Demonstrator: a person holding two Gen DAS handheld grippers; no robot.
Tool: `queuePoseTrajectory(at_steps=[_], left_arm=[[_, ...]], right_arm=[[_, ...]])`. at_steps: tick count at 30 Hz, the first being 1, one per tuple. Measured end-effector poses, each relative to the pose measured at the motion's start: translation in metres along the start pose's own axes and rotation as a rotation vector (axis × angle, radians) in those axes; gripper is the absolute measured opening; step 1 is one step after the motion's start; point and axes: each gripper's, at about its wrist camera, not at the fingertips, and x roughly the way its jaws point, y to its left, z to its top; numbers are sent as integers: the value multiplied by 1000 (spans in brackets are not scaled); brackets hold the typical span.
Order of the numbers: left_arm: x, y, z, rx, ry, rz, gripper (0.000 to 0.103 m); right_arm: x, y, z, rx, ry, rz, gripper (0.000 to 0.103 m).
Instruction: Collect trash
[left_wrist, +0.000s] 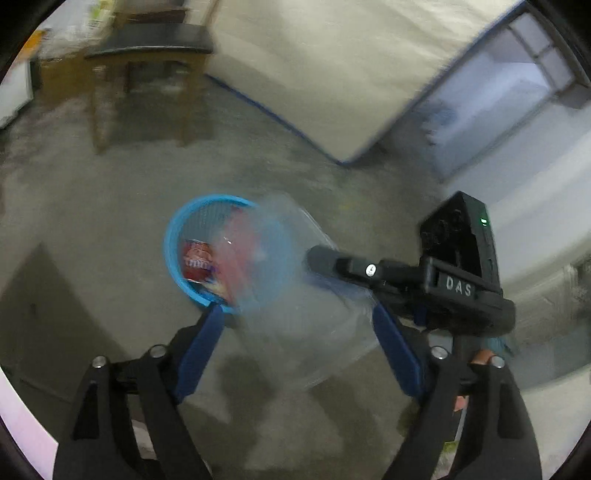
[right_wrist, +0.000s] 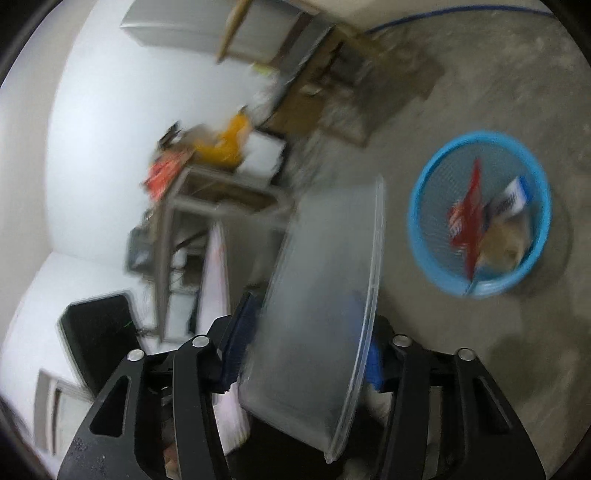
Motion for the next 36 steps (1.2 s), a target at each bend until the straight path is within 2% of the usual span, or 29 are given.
queuePoseTrajectory(at_steps=[1, 2, 5, 8, 12, 15, 20, 24, 27, 30, 33, 36], left_arm=[[4, 7, 4, -21, -3, 33, 81], [5, 11, 6, -42, -5, 37, 81], [-8, 33, -9, -127, -18, 0, 81], [-34, 43, -29, -129, -35, 4, 81], [-79, 53, -58, -126, -93, 30, 82], [-103, 59, -71, -127, -146, 63, 83], [-142, 58, -106, -127, -216, 132, 84], [-173, 50, -138, -115, -293, 201, 91], [-195, 46, -165, -144, -366, 261, 97], [-207, 44, -188, -218, -419, 300, 97], [-214, 39, -209, -286, -461, 341, 97], [-218, 33, -222, -337, -462, 454, 97]], right_arm=[[9, -13, 12, 16, -17, -43, 56], [20, -30, 22, 42, -32, -91, 63], [60, -88, 42, 114, -33, -356, 66], [80, -111, 39, 126, -5, -448, 66], [73, -118, 33, 132, -31, -464, 66], [48, -115, 30, 120, -60, -475, 66], [18, -85, 14, 22, -125, -499, 66], [-4, -36, -16, -139, -180, -533, 73], [-19, 15, -55, -303, -213, -550, 83], [-27, 63, -101, -456, -229, -553, 94], [-31, 107, -149, -590, -251, -546, 95], [-29, 137, -191, -684, -262, -544, 95]])
